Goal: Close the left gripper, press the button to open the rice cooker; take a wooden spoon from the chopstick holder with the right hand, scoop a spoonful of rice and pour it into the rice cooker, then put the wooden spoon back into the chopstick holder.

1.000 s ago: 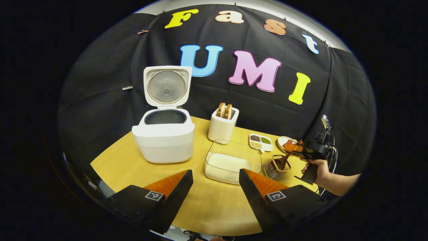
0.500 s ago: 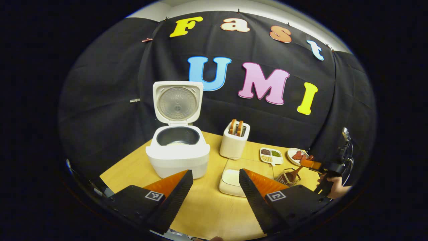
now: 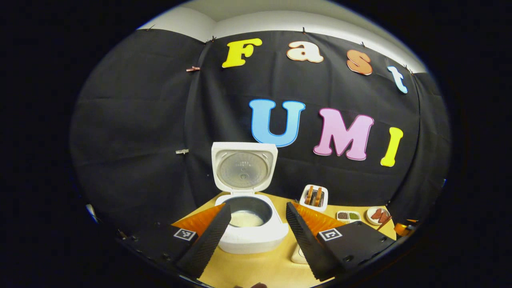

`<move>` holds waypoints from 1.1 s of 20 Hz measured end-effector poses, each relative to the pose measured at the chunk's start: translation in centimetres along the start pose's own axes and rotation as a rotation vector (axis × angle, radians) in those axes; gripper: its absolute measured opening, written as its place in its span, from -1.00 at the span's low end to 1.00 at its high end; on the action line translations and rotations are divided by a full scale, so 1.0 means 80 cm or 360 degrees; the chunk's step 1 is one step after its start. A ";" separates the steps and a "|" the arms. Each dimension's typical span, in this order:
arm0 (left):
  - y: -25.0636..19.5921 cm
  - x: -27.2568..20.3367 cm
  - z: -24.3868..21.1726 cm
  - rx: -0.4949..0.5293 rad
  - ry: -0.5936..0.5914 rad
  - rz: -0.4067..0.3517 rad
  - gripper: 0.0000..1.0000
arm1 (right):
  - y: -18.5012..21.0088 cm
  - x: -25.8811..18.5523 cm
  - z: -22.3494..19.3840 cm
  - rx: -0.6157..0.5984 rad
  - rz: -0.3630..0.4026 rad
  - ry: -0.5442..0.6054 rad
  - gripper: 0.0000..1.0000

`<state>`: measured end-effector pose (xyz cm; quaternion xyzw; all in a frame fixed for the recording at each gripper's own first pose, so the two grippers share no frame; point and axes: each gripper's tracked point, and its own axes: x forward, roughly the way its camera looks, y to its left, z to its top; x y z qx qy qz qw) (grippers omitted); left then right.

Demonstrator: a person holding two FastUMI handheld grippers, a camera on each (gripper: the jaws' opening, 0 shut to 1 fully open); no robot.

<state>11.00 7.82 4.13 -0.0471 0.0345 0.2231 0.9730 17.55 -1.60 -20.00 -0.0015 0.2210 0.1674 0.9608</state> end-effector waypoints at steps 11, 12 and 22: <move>0.000 0.105 0.136 -0.0020 -0.0065 -0.0068 0.90 | 0.036 -0.073 0.042 0.0083 0.0060 -0.0108 0.97; 0.000 0.116 0.146 -0.0042 -0.0068 -0.0079 0.90 | 0.031 -0.075 0.049 0.0098 0.0045 -0.0119 0.97; 0.047 0.284 0.169 0.0010 -0.0014 -0.0005 0.89 | 0.018 -0.096 0.084 0.0207 -0.0113 -0.0196 0.96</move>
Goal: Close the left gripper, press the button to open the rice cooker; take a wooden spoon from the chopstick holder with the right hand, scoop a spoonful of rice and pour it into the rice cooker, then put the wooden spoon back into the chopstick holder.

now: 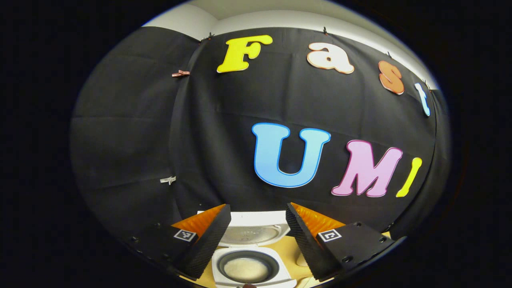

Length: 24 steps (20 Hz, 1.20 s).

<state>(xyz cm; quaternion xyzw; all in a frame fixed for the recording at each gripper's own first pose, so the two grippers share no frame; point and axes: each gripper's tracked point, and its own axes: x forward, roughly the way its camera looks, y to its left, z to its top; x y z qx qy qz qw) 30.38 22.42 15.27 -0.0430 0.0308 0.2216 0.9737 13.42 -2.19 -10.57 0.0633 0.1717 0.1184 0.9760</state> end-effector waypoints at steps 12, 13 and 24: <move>0.025 0.160 -0.081 0.0057 0.0203 0.0046 0.92 | 0.081 -0.025 -0.055 -0.0079 -0.0011 0.0123 0.97; 0.024 0.158 -0.082 0.0044 0.0223 0.0048 0.97 | 0.088 -0.025 -0.060 -0.0087 0.0010 0.0138 0.97; 0.013 0.044 -0.149 -0.0001 0.0417 0.0089 0.97 | 0.107 -0.007 -0.076 -0.0080 0.0163 0.0165 0.97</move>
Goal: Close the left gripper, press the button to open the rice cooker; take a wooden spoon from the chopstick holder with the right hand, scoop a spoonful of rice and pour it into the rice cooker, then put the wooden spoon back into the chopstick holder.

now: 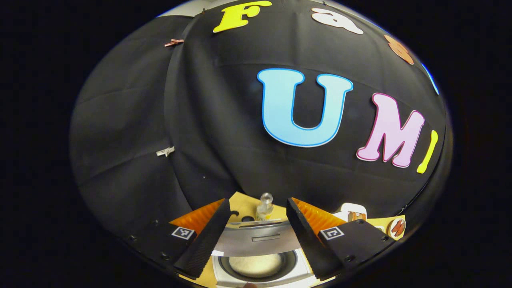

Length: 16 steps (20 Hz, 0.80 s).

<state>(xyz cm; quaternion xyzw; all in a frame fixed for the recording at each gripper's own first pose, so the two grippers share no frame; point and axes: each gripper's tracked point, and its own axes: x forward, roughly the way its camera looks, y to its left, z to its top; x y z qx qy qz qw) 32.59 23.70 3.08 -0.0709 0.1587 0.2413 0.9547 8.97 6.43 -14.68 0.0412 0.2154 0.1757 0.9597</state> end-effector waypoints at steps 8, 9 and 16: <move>-0.014 -0.053 -0.148 0.0003 0.0190 0.0021 0.94 | -0.018 -0.013 -0.037 0.0038 0.0035 0.0110 0.97; -0.014 -0.054 -0.163 0.0018 0.0209 0.0025 0.93 | -0.022 -0.015 -0.040 0.0036 0.0030 0.0121 0.97; -0.027 -0.050 -0.235 0.0083 0.0149 0.0061 0.97 | -0.041 -0.034 -0.060 0.0032 -0.0020 0.0167 0.97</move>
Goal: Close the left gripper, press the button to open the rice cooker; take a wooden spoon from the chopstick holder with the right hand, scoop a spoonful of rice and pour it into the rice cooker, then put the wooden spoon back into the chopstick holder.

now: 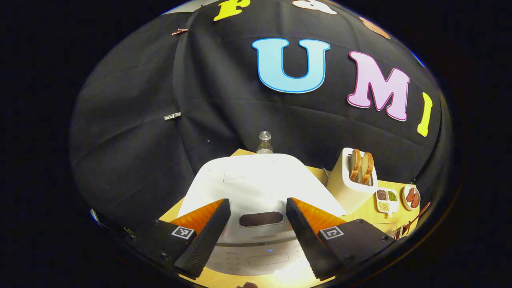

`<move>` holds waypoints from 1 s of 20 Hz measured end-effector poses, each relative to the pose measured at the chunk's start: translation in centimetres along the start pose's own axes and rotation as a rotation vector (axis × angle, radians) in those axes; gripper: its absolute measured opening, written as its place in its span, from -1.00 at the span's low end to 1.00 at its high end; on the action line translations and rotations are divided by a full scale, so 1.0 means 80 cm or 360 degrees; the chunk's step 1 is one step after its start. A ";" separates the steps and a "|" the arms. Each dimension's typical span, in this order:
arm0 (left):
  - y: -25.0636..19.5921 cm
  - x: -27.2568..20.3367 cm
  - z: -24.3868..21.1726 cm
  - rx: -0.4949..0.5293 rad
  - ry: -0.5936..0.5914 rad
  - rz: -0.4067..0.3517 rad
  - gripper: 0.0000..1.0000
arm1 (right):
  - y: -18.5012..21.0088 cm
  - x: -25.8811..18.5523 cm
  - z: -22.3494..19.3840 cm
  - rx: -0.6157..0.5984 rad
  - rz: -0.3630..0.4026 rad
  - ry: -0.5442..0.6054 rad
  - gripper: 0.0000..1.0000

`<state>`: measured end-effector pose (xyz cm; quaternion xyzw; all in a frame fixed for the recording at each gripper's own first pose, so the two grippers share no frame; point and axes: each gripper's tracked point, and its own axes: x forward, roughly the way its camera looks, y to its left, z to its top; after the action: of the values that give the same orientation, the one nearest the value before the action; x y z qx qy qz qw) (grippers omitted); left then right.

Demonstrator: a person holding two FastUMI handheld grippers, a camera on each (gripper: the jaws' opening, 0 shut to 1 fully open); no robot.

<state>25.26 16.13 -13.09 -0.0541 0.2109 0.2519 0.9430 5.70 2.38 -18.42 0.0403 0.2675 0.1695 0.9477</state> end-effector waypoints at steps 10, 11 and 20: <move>-0.006 0.016 -0.039 0.0057 0.0000 -0.0024 1.00 | -0.018 -0.005 -0.015 0.0005 -0.0021 0.0033 0.97; -0.006 0.018 -0.038 0.0067 0.0008 -0.0032 1.00 | -0.020 -0.004 -0.015 0.0003 -0.0020 0.0033 0.97; 0.013 -0.125 0.065 0.0046 -0.0385 -0.0184 0.94 | -0.019 0.011 0.039 -0.0040 0.0014 -0.0095 0.97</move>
<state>18.84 13.57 -4.13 -0.0217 0.0957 0.1986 0.9752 8.46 1.31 -16.44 0.0344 0.2368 0.1757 0.9549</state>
